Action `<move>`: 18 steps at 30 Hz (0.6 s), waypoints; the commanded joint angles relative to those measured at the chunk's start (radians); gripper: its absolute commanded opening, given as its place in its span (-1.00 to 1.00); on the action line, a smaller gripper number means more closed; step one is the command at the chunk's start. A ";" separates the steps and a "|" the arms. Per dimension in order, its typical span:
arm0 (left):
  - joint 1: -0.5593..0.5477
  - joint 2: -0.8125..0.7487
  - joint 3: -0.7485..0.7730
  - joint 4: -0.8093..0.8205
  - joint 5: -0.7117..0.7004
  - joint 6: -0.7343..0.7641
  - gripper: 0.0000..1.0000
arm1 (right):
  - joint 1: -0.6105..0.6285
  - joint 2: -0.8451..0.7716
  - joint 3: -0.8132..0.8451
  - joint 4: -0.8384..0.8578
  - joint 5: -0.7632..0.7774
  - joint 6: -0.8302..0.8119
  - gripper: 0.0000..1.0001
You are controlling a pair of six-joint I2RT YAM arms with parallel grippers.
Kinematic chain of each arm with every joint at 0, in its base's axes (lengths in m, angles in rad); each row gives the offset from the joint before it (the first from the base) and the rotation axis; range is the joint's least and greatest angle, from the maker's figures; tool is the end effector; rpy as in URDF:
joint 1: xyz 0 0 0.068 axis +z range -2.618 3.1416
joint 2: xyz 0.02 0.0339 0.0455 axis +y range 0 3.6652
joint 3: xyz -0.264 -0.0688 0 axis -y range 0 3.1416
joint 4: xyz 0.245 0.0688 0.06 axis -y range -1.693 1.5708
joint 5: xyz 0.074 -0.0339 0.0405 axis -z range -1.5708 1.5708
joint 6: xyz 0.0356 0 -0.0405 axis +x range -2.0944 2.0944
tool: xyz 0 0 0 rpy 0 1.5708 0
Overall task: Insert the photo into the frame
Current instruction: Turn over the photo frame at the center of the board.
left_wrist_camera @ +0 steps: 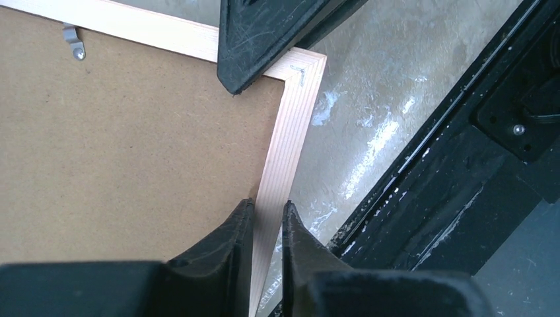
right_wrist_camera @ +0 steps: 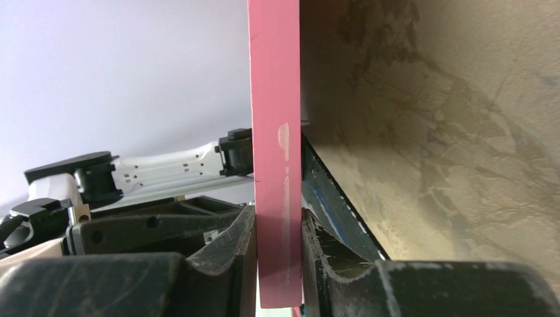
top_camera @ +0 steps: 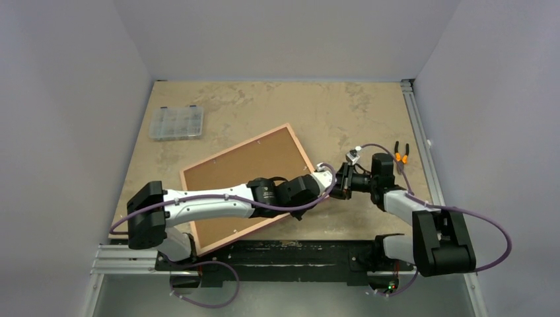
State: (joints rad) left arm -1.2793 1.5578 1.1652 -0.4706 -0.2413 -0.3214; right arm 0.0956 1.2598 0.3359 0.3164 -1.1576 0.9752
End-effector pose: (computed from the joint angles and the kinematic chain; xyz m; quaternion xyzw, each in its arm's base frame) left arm 0.1048 -0.3198 0.2567 0.3922 0.8457 -0.1682 0.3206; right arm 0.2032 0.0522 0.1551 0.0866 0.7792 0.6148 0.0862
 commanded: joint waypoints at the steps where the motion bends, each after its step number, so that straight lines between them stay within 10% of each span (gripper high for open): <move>1: -0.011 -0.039 0.062 0.001 -0.063 -0.043 -0.45 | 0.022 -0.059 0.024 0.033 -0.017 0.120 -1.00; 8: -0.055 -0.078 0.129 -0.123 -0.158 -0.027 0.46 | 0.022 -0.161 0.009 0.073 0.089 0.300 -1.00; 18: -0.157 -0.028 0.167 -0.263 -0.472 -0.009 0.45 | 0.022 -0.304 0.072 0.009 0.192 0.496 -1.00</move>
State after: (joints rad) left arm -1.4097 1.5116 1.2888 -0.6544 -0.5373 -0.3473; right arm 0.1188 1.0142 0.3367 0.2958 -0.9909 1.3113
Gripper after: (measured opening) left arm 0.736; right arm 0.217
